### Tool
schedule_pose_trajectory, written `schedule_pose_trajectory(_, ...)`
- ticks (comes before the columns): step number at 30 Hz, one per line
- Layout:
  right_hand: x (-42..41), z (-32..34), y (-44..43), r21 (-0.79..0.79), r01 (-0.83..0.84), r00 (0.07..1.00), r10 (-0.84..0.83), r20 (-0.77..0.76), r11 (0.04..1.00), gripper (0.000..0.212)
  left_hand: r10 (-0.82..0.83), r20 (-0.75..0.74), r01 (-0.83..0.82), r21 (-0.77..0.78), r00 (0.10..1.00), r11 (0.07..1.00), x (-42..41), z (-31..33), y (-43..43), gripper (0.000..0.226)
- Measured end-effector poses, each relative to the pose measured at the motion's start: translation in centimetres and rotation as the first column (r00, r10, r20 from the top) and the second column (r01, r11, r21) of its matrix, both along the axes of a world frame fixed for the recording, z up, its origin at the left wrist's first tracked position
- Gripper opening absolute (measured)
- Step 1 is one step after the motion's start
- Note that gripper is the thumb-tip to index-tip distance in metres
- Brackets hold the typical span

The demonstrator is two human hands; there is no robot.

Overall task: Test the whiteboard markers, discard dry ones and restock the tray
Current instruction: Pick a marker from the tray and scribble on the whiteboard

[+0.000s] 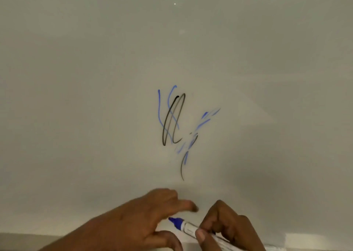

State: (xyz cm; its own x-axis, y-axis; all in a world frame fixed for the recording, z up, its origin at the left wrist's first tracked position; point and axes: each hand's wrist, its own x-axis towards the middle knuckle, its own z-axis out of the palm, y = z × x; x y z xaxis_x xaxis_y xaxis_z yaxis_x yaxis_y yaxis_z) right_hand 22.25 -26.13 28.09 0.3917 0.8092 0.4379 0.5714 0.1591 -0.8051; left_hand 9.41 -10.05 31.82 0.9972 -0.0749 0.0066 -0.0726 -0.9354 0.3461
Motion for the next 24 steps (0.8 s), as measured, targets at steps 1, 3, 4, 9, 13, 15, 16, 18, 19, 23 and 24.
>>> schedule_pose_trajectory(1,0.5,0.4,0.1,0.098,0.076,0.996,-0.079,0.033,0.992,0.04,0.055,0.171,-0.064,0.047,0.984,0.997,0.0,0.4,0.8,0.067)
schedule_pose_trajectory(3,2.3,1.1,0.7,0.271,0.121,0.984,-0.151,0.095,0.955,0.023,0.219,0.523,-0.286,0.05,0.824,0.957,-0.3,1.7,3.7,0.074)
schedule_pose_trajectory(4,3.4,2.0,1.3,0.343,0.125,0.973,-0.183,0.141,0.931,0.018,0.258,0.664,-0.388,0.052,0.701,0.92,-0.3,3.1,4.8,0.066)
schedule_pose_trajectory(9,8.5,4.3,5.2,0.604,0.302,0.851,-0.494,0.177,0.737,0.017,0.24,0.949,-0.562,-0.088,0.202,0.822,1.4,8.9,8.2,0.02)
schedule_pose_trajectory(13,8.3,1.6,7.6,0.564,0.087,0.82,-0.38,0.427,0.821,0.01,0.09,0.977,-0.705,0.076,0.195,0.705,3.5,9.0,11.5,0.023)
schedule_pose_trajectory(15,7.4,-0.9,8.3,0.419,-0.02,0.723,-0.276,0.633,0.908,0.012,-0.009,0.977,-0.767,0.172,0.212,0.618,4.1,8.3,13.1,0.022)
schedule_pose_trajectory(16,7.6,-1.7,8.3,0.383,-0.041,0.693,-0.25,0.676,0.923,0.013,-0.059,0.977,-0.778,0.198,0.204,0.597,4.2,7.9,13.7,0.02)
schedule_pose_trajectory(18,8.7,-1.2,7.8,0.446,-0.028,0.737,-0.283,0.614,0.895,0.012,-0.131,0.977,-0.762,0.215,0.171,0.611,4.2,7.4,14.3,0.018)
schedule_pose_trajectory(19,9.4,-0.7,7.3,0.519,0.017,0.78,-0.336,0.527,0.854,0.012,-0.154,0.976,-0.75,0.219,0.157,0.624,4.3,7.3,14.3,0.018)
schedule_pose_trajectory(23,10.3,0.6,6.6,0.718,0.285,0.814,-0.556,0.169,0.635,0.015,-0.208,0.968,-0.734,0.242,0.14,0.634,4.3,7.2,14.6,0.016)
schedule_pose_trajectory(24,9.8,0.1,7.1,0.704,0.248,0.812,-0.539,0.223,0.665,0.014,-0.213,0.968,-0.732,0.242,0.134,0.637,4.3,7.2,14.6,0.015)
